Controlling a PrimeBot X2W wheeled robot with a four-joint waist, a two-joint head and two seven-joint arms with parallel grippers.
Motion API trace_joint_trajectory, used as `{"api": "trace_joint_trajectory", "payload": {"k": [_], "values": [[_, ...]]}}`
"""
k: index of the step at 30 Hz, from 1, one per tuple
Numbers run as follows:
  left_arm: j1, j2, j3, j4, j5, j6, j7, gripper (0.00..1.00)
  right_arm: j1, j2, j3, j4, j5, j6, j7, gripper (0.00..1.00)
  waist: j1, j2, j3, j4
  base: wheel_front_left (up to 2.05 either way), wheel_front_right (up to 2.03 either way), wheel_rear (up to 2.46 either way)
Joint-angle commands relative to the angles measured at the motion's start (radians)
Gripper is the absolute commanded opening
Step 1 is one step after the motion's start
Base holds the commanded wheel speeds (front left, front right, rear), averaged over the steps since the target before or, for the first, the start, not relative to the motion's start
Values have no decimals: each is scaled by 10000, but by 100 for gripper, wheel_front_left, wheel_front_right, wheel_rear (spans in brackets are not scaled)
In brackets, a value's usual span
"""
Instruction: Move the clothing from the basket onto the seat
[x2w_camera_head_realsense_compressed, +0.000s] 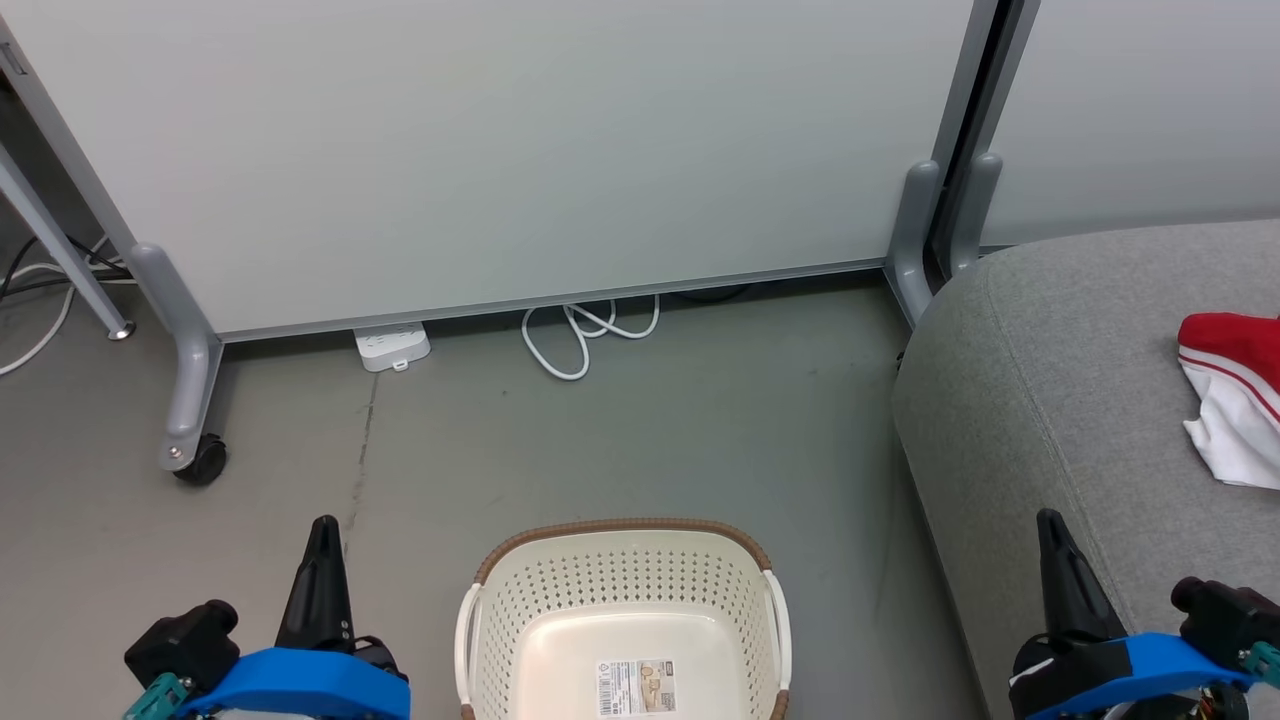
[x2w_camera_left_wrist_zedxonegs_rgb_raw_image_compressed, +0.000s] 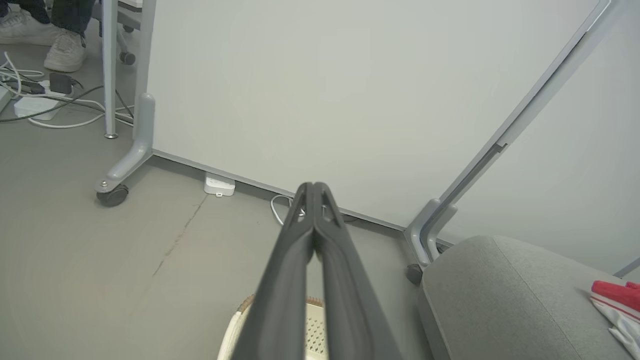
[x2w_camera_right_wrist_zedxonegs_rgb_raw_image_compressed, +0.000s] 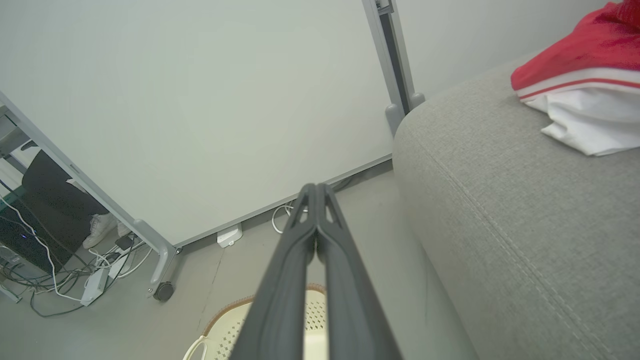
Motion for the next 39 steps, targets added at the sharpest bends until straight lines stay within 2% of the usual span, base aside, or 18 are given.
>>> {"api": "trace_joint_trajectory", "payload": {"k": [1, 39], "values": [[-357, 5, 114, -168, -512, -43, 121, 0, -269, -41, -40, -199, 558, 0, 123, 0, 0, -1, 0, -10, 0, 0, 0], [-704, 5, 643, -183, -5502, -185, 1414, 0, -524, -59, -210, -351, 5822, 1, 1430, 0, 0, -1, -11, -187, 0, 0, 0]]}}
